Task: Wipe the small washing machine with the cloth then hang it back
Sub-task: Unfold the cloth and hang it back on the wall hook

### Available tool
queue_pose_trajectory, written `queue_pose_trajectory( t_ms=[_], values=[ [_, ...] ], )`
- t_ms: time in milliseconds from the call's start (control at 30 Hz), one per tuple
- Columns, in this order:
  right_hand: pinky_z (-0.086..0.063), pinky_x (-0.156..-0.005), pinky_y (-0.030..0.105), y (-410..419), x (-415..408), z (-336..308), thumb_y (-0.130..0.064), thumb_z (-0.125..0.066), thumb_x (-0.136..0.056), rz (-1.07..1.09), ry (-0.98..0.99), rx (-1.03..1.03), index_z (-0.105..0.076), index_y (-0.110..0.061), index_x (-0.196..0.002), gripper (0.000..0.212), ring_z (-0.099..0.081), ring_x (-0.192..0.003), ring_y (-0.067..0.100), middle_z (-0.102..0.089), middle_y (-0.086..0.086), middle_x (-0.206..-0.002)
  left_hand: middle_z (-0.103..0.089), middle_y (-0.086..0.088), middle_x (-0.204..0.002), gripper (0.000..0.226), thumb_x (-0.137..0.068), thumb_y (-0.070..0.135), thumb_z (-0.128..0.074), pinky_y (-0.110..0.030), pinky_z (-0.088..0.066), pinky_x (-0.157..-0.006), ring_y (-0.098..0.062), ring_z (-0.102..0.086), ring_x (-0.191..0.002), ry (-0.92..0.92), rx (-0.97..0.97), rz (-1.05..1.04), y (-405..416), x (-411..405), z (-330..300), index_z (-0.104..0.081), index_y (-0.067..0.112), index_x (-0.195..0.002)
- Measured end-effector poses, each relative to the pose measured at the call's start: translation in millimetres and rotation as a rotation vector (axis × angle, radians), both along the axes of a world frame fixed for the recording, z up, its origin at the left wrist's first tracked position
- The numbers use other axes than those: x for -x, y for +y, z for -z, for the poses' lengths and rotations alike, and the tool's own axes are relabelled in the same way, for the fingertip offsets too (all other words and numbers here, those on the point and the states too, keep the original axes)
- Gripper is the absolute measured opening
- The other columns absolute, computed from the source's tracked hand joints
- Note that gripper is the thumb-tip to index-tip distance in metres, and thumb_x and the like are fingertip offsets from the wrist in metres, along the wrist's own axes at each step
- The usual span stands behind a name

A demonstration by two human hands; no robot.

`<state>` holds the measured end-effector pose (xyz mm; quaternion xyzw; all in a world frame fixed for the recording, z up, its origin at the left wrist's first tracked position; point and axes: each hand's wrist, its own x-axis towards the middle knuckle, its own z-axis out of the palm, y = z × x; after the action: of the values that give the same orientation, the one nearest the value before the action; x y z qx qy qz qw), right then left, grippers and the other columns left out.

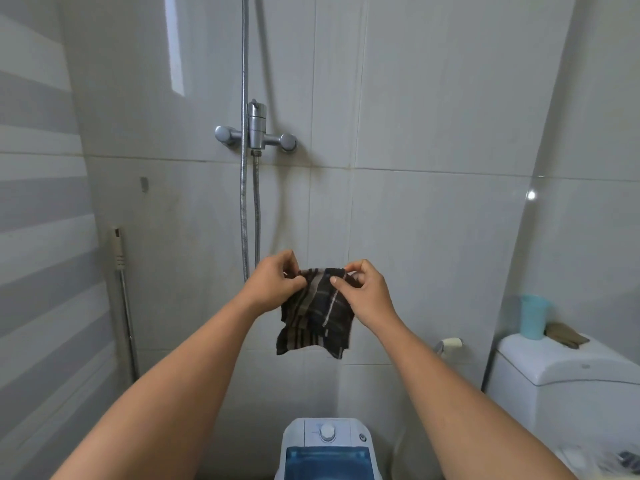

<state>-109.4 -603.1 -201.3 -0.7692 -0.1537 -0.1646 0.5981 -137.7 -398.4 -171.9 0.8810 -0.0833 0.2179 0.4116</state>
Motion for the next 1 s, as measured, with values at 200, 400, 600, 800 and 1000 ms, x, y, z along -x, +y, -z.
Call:
queue_pose_trajectory(
  t_ms=[200, 400, 600, 800, 1000],
  values=[
    [-0.06, -0.09, 0.046, 37.9, 8.2, -20.3, -0.037, -0.081, -0.086, -0.277, 0.212, 0.08, -0.074, 0.002, -0.098, 0.041, -0.076, -0.093, 0.032, -0.078, 0.019, -0.097, -0.051, 0.005, -0.069, 0.014, -0.078, 0.018, -0.063, -0.026, -0.039, -0.058, -0.013, -0.046, -0.062, -0.071, -0.029, -0.035, 38.1, 17.3, -37.4, -0.049, 0.022, -0.079],
    [-0.061, -0.09, 0.037, 107.5, 2.0, -43.6, -0.03, -0.077, -0.091, -0.616, 0.291, 0.059, -0.075, -0.009, -0.11, 0.028, -0.077, -0.096, 0.024, -0.08, 0.01, -0.101, -0.061, 0.004, -0.091, 0.029, -0.085, 0.003, -0.058, -0.014, -0.043, -0.057, -0.006, -0.058, -0.069, -0.13, -0.044, -0.101, 124.6, 28.6, -60.3, -0.053, 0.029, -0.096],
    [-0.055, -0.084, 0.032, 209.9, -56.5, -47.9, -0.028, -0.071, -0.095, -0.533, 0.138, 0.173, -0.077, -0.009, -0.093, 0.02, -0.07, -0.082, 0.014, -0.077, 0.009, -0.09, -0.068, -0.001, -0.089, 0.035, -0.082, -0.005, -0.05, -0.03, -0.05, -0.081, -0.017, -0.064, -0.084, -0.201, -0.104, -0.193, 229.0, 27.6, -66.8, -0.058, 0.028, -0.091],
    [-0.056, -0.084, 0.037, 324.2, -113.4, -101.0, -0.02, -0.071, -0.094, -0.457, -0.133, 0.246, -0.076, -0.015, -0.086, 0.01, -0.072, -0.082, 0.017, -0.077, 0.002, -0.086, -0.071, 0.016, -0.098, 0.047, -0.084, -0.008, -0.051, -0.019, -0.047, -0.093, 0.001, -0.063, -0.099, -0.314, -0.235, -0.322, 318.1, -9.5, -77.1, -0.072, 0.034, -0.091],
    [-0.045, -0.076, 0.021, 415.2, -165.6, -150.2, -0.02, -0.073, -0.09, -0.335, -0.362, 0.318, -0.077, -0.022, -0.1, 0.01, -0.065, -0.083, 0.011, -0.071, -0.004, -0.087, -0.069, 0.006, -0.118, 0.037, -0.089, 0.019, -0.065, -0.035, -0.049, -0.1, -0.013, -0.063, -0.108, -0.481, -0.32, -0.469, 394.7, -73.5, -94.8, -0.067, 0.024, -0.126]
  ],
)
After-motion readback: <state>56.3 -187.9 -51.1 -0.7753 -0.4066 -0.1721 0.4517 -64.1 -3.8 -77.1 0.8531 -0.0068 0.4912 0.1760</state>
